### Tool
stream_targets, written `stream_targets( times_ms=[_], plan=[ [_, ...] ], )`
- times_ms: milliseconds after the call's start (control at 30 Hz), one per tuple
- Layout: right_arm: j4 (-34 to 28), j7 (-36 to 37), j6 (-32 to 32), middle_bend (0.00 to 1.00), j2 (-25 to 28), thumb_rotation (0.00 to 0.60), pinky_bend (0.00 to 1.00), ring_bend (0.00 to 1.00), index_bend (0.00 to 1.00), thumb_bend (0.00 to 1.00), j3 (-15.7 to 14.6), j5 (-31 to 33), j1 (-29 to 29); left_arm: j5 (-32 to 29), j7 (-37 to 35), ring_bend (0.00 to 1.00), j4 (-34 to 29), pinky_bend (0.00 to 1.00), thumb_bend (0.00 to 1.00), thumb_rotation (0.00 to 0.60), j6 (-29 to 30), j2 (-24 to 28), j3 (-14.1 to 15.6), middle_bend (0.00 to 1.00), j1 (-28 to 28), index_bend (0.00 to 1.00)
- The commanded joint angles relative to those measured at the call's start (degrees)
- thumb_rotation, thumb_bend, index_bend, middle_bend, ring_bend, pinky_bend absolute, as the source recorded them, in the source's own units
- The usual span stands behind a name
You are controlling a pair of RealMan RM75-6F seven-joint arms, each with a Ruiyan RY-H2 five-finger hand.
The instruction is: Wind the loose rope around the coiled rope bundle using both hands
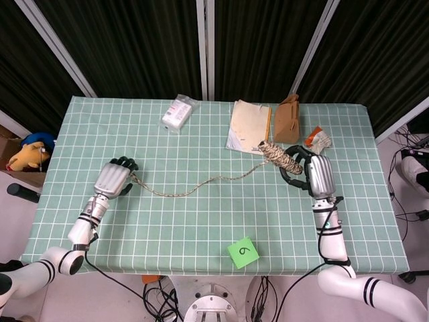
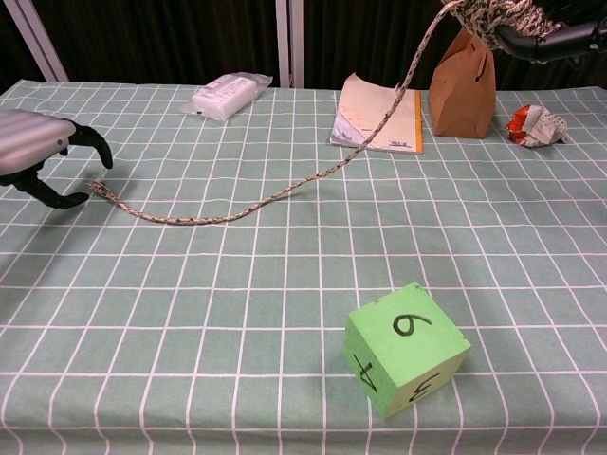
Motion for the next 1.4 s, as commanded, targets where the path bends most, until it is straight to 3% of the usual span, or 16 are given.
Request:
stream_targets(
  times_ms=[33,500,967,1200,1400],
  plan=[
    [-0.1,0.0,-0.2,0.73,0.0,0.600,0.86,0.68,0.93,0.62,0.0,0.2,0.1,0.2,-0.3,0.21,0.6,0.32,0.33,0.600,0.4,-0.4,0.1,0.26,0.1,0.38],
    [0.6,-0.6,-0.9,0.73,-0.4,0.600,0.86,0.68,0.93,0.63,-0.1,0.9,0.2,1.2,-1.3,0.21,4.1,0.31,0.36,0.600,-1.7,-2.3,0.8,0.26,-1.3,0.42],
    [1.1,-0.7,-1.4,0.73,-0.6,0.600,0.86,0.68,0.93,0.63,-0.3,1.1,0.3,0.6,-3.1,0.23,5.2,0.32,0.38,0.600,-1.9,-3.0,0.5,0.29,-1.2,0.58],
    [1.4,-0.9,-1.6,0.73,-0.7,0.600,0.86,0.68,0.93,0.63,-0.2,1.1,0.5,0.6,-9.9,0.28,1.7,0.41,0.44,0.600,0.8,-1.6,-1.0,0.36,-0.4,0.71],
    [1.4,-0.9,-2.0,0.73,-0.7,0.600,0.86,0.68,0.93,0.63,0.4,0.5,1.4,1.1,-16.1,0.31,-3.5,0.44,0.45,0.600,2.2,1.7,-2.4,0.40,-0.4,0.74]
  ],
)
